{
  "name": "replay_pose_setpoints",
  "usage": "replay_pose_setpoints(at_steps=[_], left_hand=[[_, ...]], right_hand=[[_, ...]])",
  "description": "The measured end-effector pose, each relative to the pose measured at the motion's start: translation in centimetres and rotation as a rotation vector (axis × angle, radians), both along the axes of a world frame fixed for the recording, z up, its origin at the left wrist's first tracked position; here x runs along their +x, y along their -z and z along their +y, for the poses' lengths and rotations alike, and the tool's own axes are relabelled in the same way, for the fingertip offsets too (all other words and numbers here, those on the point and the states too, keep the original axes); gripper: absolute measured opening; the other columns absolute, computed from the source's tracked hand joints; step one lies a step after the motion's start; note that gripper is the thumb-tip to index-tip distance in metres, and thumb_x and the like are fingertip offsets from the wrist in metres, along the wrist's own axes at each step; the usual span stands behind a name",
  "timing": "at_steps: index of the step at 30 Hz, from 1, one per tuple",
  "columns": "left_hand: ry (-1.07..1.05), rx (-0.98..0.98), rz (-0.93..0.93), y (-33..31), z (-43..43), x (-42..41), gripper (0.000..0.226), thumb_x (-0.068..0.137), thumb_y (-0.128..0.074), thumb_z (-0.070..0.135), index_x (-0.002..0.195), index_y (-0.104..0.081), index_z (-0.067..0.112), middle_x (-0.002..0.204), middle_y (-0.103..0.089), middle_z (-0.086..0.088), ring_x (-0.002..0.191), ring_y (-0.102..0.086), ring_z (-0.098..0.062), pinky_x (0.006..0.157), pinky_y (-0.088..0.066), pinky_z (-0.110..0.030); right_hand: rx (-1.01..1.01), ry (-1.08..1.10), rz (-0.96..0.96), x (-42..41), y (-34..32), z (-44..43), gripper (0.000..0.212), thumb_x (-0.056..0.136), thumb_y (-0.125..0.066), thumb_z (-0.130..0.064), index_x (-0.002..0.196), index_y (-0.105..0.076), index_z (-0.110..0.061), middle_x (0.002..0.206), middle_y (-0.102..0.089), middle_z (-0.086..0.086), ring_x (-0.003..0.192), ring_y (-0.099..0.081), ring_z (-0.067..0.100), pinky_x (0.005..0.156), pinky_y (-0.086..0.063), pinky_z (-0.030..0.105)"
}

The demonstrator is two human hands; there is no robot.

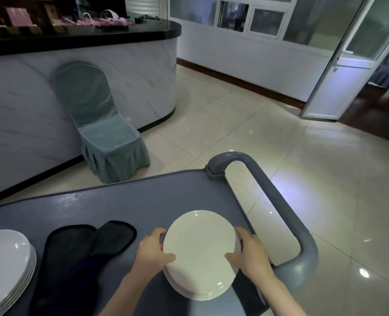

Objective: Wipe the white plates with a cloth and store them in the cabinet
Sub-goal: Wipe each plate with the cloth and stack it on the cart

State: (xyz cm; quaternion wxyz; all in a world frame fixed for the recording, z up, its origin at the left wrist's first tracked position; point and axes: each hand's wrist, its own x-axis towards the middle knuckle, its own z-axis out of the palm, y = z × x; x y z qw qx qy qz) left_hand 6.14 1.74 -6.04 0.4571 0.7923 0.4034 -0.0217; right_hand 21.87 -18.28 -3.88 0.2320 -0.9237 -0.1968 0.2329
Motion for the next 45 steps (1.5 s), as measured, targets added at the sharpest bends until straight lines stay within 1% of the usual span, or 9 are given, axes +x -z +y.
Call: replay_pose_setpoints(at_steps=[4,9,15,21,25,30,36,41,45], left_hand=[[-0.079,-0.11,-0.049,-0.1,0.3,-0.4,0.057,0.05,-0.071,0.024,0.104,-0.054,0.03,0.085,-0.067,0.005,0.078,-0.063,-0.007,0.06,-0.046,-0.019],[-0.215,-0.258,-0.196,0.0,0.6,-2.4,0.061,0.046,-0.072,0.02,0.105,-0.061,0.026,0.08,-0.073,-0.009,0.082,-0.071,-0.024,0.077,-0.057,-0.037],[-0.374,-0.284,-0.343,-1.5,2.5,-6.5,0.032,0.08,-0.074,0.01,0.104,-0.066,0.029,0.069,-0.068,-0.005,0.069,-0.064,-0.015,0.061,-0.051,-0.026],[-0.377,-0.3,-0.476,-2.7,5.4,-11.4,0.026,0.096,-0.056,0.017,0.1,-0.076,0.033,0.087,-0.075,0.003,0.072,-0.066,-0.003,0.063,-0.051,-0.017],[-0.362,0.054,-0.262,-0.3,7.5,-14.7,0.022,0.094,-0.061,0.019,0.109,-0.072,0.032,0.102,-0.071,0.011,0.095,-0.064,-0.003,0.094,-0.051,-0.03],[-0.189,0.321,0.138,3.2,9.1,-17.4,0.056,0.084,-0.07,0.04,0.135,-0.048,0.029,0.123,-0.044,0.004,0.116,-0.042,-0.015,0.095,-0.043,-0.026],[-0.309,0.286,-0.12,3.0,11.5,-18.0,0.01,0.09,-0.066,0.025,0.085,-0.058,0.025,0.086,-0.057,0.01,0.077,-0.056,-0.004,0.069,-0.043,-0.018],[-0.609,0.044,-0.328,-1.5,13.4,-17.1,0.011,0.098,-0.052,0.027,0.088,-0.055,0.021,0.084,-0.063,0.007,0.081,-0.059,-0.011,0.067,-0.043,-0.023],[-0.401,-0.041,-0.526,-6.7,12.8,-16.0,0.012,0.094,-0.053,0.032,0.084,-0.053,0.025,0.075,-0.061,0.007,0.066,-0.053,-0.005,0.062,-0.043,-0.018]], right_hand=[[0.057,0.017,0.058,0.5,-0.3,0.4,0.075,0.072,-0.079,-0.016,0.14,-0.046,-0.025,0.115,-0.06,0.007,0.107,-0.058,0.024,0.084,-0.049,0.028],[0.247,0.086,0.193,0.4,-0.5,1.1,0.057,0.07,-0.079,-0.003,0.124,-0.063,-0.012,0.1,-0.073,0.003,0.091,-0.068,0.024,0.083,-0.054,0.033],[0.683,0.24,0.63,-3.2,0.7,5.2,0.034,0.086,-0.073,-0.02,0.114,-0.062,-0.036,0.104,-0.076,0.0,0.097,-0.074,0.024,0.084,-0.058,0.041],[0.706,0.318,0.546,-7.2,1.4,10.4,0.016,0.098,-0.056,-0.032,0.113,-0.062,-0.032,0.108,-0.072,-0.004,0.096,-0.07,0.019,0.08,-0.057,0.038],[0.676,0.353,0.619,-9.1,0.8,12.5,0.028,0.099,-0.056,-0.027,0.094,-0.071,-0.004,0.081,-0.076,0.008,0.065,-0.071,0.02,0.054,-0.055,0.028],[0.596,0.356,0.577,-9.8,1.6,13.8,0.049,0.095,-0.061,-0.033,0.095,-0.06,0.016,0.077,-0.059,0.02,0.07,-0.058,0.025,0.066,-0.048,0.033],[0.52,0.377,0.565,-10.4,1.9,15.1,0.061,0.088,-0.066,-0.043,0.097,-0.059,0.017,0.073,-0.061,0.009,0.062,-0.059,0.024,0.058,-0.048,0.029],[0.51,0.413,0.543,-11.1,2.2,15.9,0.047,0.087,-0.066,-0.045,0.081,-0.071,0.001,0.064,-0.069,0.001,0.055,-0.064,0.021,0.056,-0.051,0.027],[0.528,0.424,0.507,-11.6,2.4,17.0,0.046,0.091,-0.065,-0.043,0.075,-0.071,0.0,0.073,-0.067,0.009,0.067,-0.062,0.027,0.067,-0.048,0.034]])
